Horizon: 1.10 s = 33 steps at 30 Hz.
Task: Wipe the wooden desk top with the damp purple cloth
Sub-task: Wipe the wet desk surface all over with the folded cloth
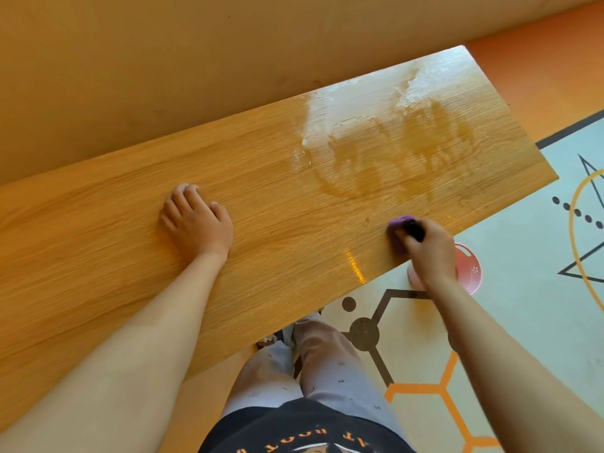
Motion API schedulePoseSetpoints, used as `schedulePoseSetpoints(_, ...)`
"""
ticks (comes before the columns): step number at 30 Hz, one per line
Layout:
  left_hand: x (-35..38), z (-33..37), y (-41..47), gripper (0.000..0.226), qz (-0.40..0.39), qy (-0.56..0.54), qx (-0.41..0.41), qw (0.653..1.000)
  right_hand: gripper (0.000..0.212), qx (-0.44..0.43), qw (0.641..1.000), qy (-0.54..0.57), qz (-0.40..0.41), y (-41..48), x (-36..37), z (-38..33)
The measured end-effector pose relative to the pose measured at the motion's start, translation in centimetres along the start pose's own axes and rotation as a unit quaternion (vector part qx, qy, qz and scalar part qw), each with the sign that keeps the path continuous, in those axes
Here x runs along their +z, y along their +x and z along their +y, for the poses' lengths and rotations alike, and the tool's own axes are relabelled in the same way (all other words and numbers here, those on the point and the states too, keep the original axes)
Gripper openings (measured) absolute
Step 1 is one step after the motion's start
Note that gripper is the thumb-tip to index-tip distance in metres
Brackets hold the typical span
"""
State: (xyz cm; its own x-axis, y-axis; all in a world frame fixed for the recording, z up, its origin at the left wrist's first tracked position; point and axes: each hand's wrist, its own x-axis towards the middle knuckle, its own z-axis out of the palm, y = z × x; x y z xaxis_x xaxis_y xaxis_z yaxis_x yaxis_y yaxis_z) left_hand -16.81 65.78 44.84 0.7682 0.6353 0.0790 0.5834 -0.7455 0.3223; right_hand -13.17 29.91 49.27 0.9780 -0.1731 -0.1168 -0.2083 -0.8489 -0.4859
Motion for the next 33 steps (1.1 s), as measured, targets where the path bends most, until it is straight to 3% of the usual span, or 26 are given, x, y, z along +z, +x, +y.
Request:
schedulePoseSetpoints(5,0.1,0.0,-0.1,0.041,0.009,0.001,-0.001,1.0,0.017,0.012,0.999,-0.029,0.008,1.6,-0.9,0.0)
schedulePoseSetpoints(8,0.1,0.0,-0.1,0.042,0.007,0.004,-0.004,1.0,0.011,-0.071,0.997,-0.011,-0.037,-1.3,1.0,-2.5)
schedulePoseSetpoints(12,0.2,0.0,-0.2,0.041,0.007,0.004,-0.009,1.0,0.015,-0.213,0.968,-0.007,-0.133,-5.5,4.7,-7.1)
schedulePoseSetpoints(14,0.2,0.1,-0.1,0.04,0.009,0.002,-0.014,1.0,0.016,-0.238,0.959,-0.003,-0.154,-4.9,5.3,-7.6)
schedulePoseSetpoints(17,0.2,0.3,-0.1,0.039,0.012,-0.003,-0.019,1.0,0.016,-0.209,0.966,0.018,-0.151,-1.5,3.7,-6.4)
schedulePoseSetpoints(22,0.0,0.5,-0.1,0.038,0.023,-0.011,-0.029,0.999,0.016,-0.083,0.995,0.005,-0.054,6.1,-0.2,-1.7)
schedulePoseSetpoints(26,0.0,0.7,0.0,0.04,0.033,-0.012,-0.032,0.999,0.016,-0.052,0.998,-0.023,-0.033,7.4,-0.5,-1.2)
schedulePoseSetpoints(29,0.1,0.7,0.0,0.041,0.039,-0.013,-0.032,0.999,0.012,-0.144,0.986,-0.017,-0.086,4.9,1.3,-4.1)
schedulePoseSetpoints(33,0.1,0.8,-0.1,0.04,0.043,-0.017,-0.04,0.998,0.018,-0.284,0.943,-0.006,-0.173,1.2,5.1,-9.5)
